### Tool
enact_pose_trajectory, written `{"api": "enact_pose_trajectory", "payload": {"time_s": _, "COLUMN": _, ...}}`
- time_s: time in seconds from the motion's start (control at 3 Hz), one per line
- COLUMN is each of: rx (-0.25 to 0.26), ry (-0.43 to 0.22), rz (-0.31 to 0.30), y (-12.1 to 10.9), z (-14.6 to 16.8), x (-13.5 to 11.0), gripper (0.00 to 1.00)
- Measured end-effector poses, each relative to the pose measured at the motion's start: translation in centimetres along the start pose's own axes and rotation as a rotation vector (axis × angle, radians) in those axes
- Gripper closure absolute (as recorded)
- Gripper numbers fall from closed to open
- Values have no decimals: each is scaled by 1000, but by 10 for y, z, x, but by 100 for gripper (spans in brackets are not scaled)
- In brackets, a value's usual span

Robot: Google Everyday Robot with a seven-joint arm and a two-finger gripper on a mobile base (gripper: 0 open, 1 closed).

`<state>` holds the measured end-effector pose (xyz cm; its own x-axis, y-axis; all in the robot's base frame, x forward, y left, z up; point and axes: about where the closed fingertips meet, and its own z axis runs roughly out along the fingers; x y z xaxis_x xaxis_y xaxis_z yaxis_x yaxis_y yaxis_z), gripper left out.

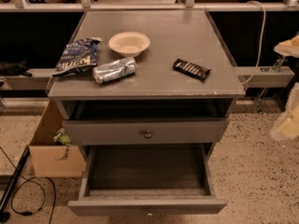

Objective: Close middle drawer

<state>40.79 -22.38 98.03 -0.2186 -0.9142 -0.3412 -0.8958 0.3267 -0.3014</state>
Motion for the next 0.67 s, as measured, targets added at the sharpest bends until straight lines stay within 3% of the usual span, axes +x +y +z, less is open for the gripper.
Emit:
{"api": "enact_pose_trajectory", "payload": {"time_s": 0.33, "rx": -30, "ry": -117, "rz": 104, "y": 41, "z": 8, "x": 17, "gripper": 0}}
{"api": "enact_pose_trajectory", "payload": {"time_s": 0.67, "rx": -30, "ry": -117, "rz": 103, "y": 40, "z": 8, "x": 17, "gripper": 0}}
